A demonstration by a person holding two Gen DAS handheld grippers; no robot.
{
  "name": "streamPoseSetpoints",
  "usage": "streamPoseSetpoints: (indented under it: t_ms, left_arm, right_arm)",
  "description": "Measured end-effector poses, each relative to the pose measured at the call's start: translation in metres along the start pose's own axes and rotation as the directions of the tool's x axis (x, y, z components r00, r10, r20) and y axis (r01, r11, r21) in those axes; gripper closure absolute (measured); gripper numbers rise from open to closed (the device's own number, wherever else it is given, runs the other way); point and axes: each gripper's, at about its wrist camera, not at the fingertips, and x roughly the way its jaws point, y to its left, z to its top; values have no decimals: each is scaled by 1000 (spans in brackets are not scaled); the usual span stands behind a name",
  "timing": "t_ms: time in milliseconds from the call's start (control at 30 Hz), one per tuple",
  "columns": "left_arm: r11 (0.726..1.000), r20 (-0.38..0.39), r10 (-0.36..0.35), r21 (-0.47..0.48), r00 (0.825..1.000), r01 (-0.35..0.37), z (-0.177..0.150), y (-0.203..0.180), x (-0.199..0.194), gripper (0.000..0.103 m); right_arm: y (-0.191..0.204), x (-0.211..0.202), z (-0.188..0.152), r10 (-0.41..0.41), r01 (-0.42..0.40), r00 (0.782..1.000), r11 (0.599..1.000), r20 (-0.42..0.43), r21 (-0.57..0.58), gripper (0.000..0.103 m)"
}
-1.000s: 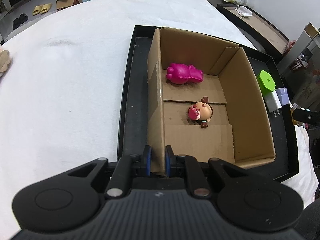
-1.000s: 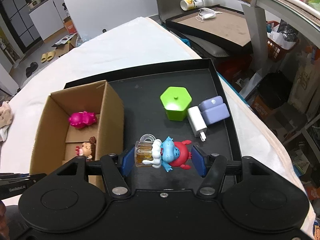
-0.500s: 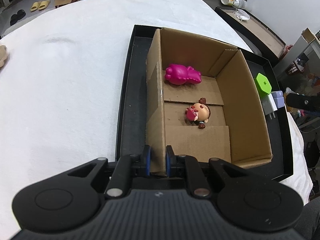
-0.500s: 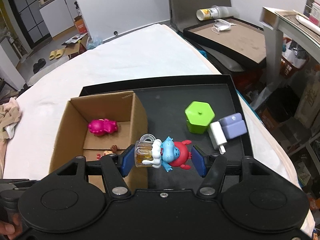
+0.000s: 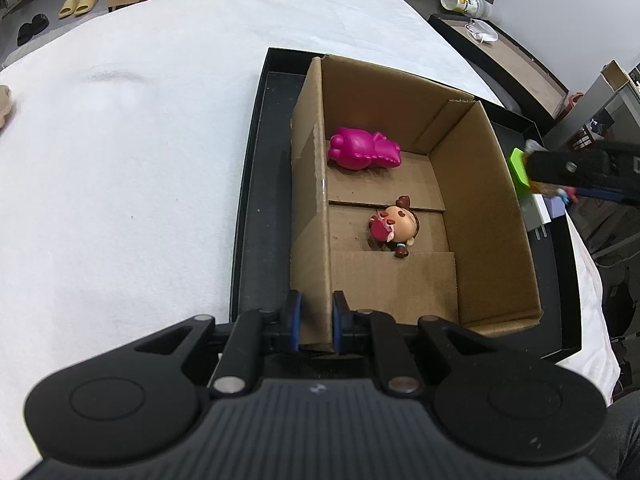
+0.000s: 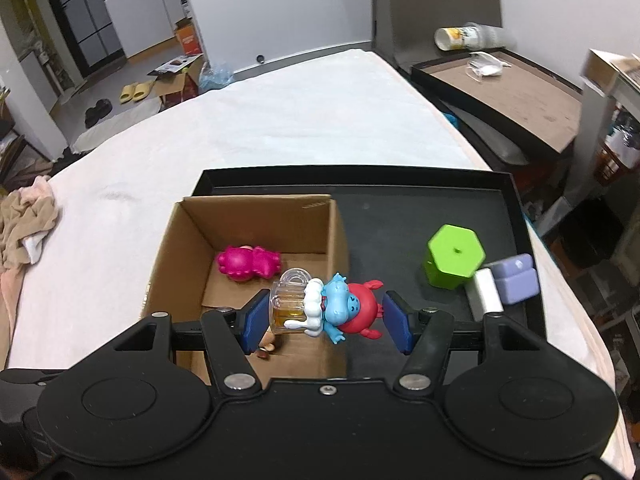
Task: Organize rigid objects
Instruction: 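Carry the blue figure with the right gripper into the box and release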
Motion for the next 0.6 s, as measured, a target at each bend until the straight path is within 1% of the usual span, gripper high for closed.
streamPoseSetpoints:
  t_ms: [267, 467, 600]
  left_arm:
    - [1000, -5, 6, 15, 1000, -6, 1, -2, 0, 89]
    - [1000, -7, 4, 9, 1000, -4, 2, -2, 0, 89]
    - [1000, -6, 2, 6, 1000, -2, 1, -1, -1, 88]
  right_arm:
    - [27, 10, 12, 35, -36, 999, 998, -10, -57, 44]
    - [41, 15, 20, 44, -45, 999, 995, -10, -93, 44]
    - [47, 19, 27, 34, -34, 999, 992, -4, -123, 44]
